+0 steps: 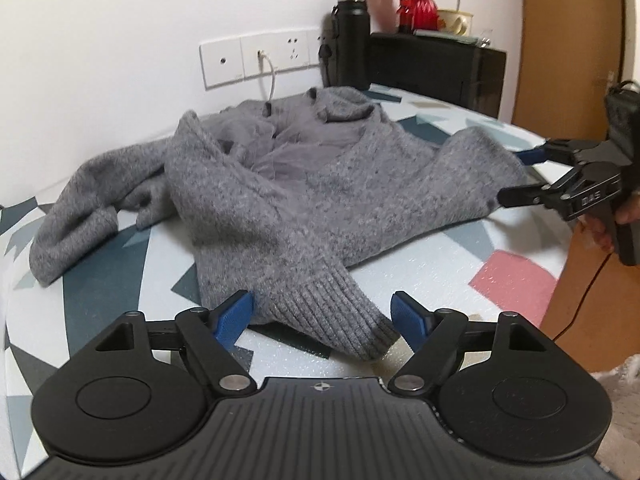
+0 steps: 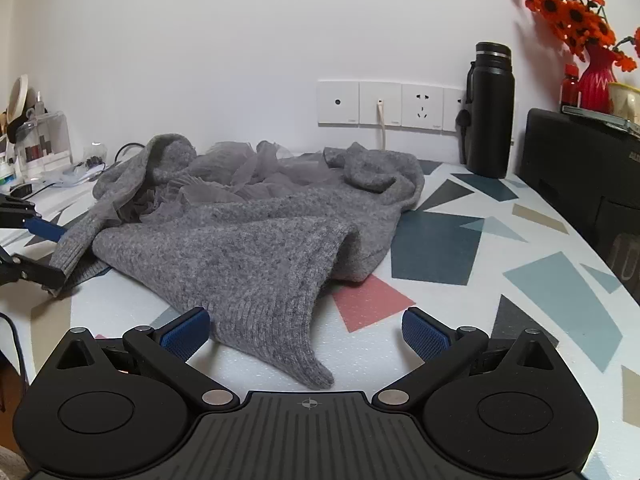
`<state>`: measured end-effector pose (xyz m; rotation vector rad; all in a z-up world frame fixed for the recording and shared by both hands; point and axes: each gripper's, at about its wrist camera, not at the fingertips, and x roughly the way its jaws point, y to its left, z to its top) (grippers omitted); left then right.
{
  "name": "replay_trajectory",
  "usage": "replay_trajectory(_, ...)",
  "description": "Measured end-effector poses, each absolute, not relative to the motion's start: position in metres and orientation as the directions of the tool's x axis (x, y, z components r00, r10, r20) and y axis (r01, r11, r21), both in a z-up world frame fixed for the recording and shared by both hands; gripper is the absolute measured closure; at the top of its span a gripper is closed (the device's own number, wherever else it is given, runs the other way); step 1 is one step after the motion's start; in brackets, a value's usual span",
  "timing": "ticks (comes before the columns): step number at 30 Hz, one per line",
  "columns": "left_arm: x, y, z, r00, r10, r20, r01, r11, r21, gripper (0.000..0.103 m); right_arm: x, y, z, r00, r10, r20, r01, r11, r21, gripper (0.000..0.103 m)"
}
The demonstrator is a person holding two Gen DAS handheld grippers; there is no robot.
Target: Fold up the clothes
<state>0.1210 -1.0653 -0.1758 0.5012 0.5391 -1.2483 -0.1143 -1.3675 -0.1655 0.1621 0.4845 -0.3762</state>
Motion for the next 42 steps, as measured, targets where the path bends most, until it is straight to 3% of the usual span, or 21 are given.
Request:
replay_trajectory(3, 0.119, -1.069, -0.181, 0.253, -0.731, -0.633, 0.963, 0.253, 0.093, 0.025, -0.113, -1.366, -0.167, 0.825, -0.296, -0.482, 0.376, 0.924, 0.075, 0.001)
replay_trajectory(5, 0.122, -1.069, -0.182, 0.263, -0.733, -0.627, 0.96, 0.262, 0.097, 0.052, -0.114, -1.368, -0.164, 0.834, -0.286, -0.471, 0.37, 0.924, 0.094, 0.002)
replay_trajectory(7, 0.132, -1.062, -0.18, 0.245, -0.747, -0.618, 0.96, 0.274, 0.049, 0.064, -0.115, -1.371, -0.16, 0.844, -0.277, -0.459, 0.365, 0.924, 0.114, 0.01)
replay_trajectory(9, 0.147, -1.051, -0.175, 0.189, -0.776, -0.601, 0.961, 0.273, -0.05, 0.075, -0.117, -1.374, -0.157, 0.854, -0.268, -0.447, 0.36, 0.923, 0.135, 0.034)
replay_trajectory(10, 0.155, -1.044, -0.173, 0.172, -0.788, -0.591, 0.955, 0.281, -0.096, 0.078, -0.118, -1.376, -0.155, 0.858, -0.263, -0.441, 0.357, 0.923, 0.145, 0.04)
replay_trajectory(14, 0.175, -1.018, -0.163, 0.189, -0.825, -0.532, 0.927, 0.329, -0.182, 0.084, -0.121, -1.382, -0.148, 0.876, -0.246, -0.414, 0.345, 0.92, 0.185, 0.093)
replay_trajectory(21, 0.183, -0.973, -0.142, 0.169, -0.907, -0.386, 0.889, 0.309, -0.338, 0.084, -0.141, -1.395, -0.119, 0.921, -0.3, -0.249, 0.367, 0.883, 0.293, 0.095)
replay_trajectory(24, 0.189, -0.968, -0.148, 0.154, -0.91, -0.384, 0.866, 0.312, -0.391, 0.084, -0.146, -1.402, -0.109, 0.918, -0.34, -0.206, 0.39, 0.867, 0.31, 0.095)
replay_trajectory(27, 0.196, -0.964, -0.157, 0.139, -0.91, -0.391, 0.84, 0.318, -0.44, 0.085, -0.134, -1.411, -0.114, 0.893, -0.346, -0.289, 0.429, 0.849, 0.309, 0.095)
replay_trajectory(31, 0.197, -0.972, -0.179, 0.116, -0.873, -0.474, 0.827, 0.349, -0.44, 0.083, -0.12, -1.418, -0.133, 0.848, -0.32, -0.422, 0.467, 0.828, 0.31, 0.093)
replay_trajectory(33, 0.196, -0.971, -0.181, 0.125, -0.864, -0.487, 0.828, 0.361, -0.428, 0.067, -0.123, -1.416, -0.14, 0.844, -0.305, -0.441, 0.464, 0.827, 0.317, 0.092)
replay_trajectory(35, 0.197, -0.968, -0.178, 0.144, -0.862, -0.485, 0.832, 0.371, -0.412, 0.037, -0.129, -1.415, -0.143, 0.847, -0.293, -0.443, 0.458, 0.826, 0.329, 0.092)
replay_trajectory(37, 0.197, -0.966, -0.172, 0.154, -0.864, -0.48, 0.841, 0.369, -0.396, 0.034, -0.134, -1.416, -0.145, 0.851, -0.283, -0.443, 0.451, 0.825, 0.341, 0.09)
replay_trajectory(42, 0.198, -0.976, -0.171, 0.145, -0.856, -0.496, 0.846, 0.367, -0.386, 0.031, -0.135, -1.412, -0.152, 0.85, -0.28, -0.447, 0.448, 0.83, 0.333, 0.07)
